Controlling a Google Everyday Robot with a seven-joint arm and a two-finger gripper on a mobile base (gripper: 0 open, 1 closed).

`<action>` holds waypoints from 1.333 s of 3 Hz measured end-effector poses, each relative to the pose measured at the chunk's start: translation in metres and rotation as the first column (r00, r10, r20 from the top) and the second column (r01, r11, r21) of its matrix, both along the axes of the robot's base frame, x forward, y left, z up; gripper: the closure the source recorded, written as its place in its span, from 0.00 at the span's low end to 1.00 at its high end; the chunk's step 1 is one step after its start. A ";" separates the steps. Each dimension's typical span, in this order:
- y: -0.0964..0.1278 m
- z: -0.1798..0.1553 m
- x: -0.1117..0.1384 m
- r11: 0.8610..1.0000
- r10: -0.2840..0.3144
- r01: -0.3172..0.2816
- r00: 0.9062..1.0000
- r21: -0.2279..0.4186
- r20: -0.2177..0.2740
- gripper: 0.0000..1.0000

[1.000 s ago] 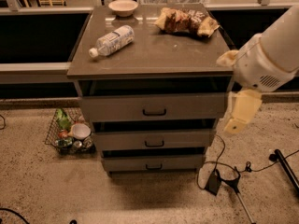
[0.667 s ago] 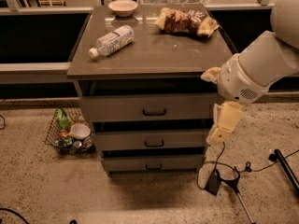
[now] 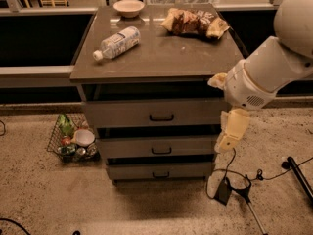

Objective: Open top drawer

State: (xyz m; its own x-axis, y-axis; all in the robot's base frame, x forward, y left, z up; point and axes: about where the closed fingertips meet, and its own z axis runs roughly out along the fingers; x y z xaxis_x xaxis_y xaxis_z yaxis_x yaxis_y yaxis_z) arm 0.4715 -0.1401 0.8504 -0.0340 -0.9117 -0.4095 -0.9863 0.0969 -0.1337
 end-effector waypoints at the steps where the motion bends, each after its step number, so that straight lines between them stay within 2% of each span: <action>1: 0.003 -0.023 0.010 0.998 0.041 -0.041 0.999 -0.042 0.000 0.00; 3: 0.009 -0.058 0.041 0.988 0.114 -0.107 0.992 -0.115 0.054 0.00; 4: 0.012 -0.099 0.081 0.981 0.141 -0.135 0.990 -0.136 0.031 0.00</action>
Offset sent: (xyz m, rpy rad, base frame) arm 0.0387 0.0059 -0.0644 -0.1141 -0.0672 0.1232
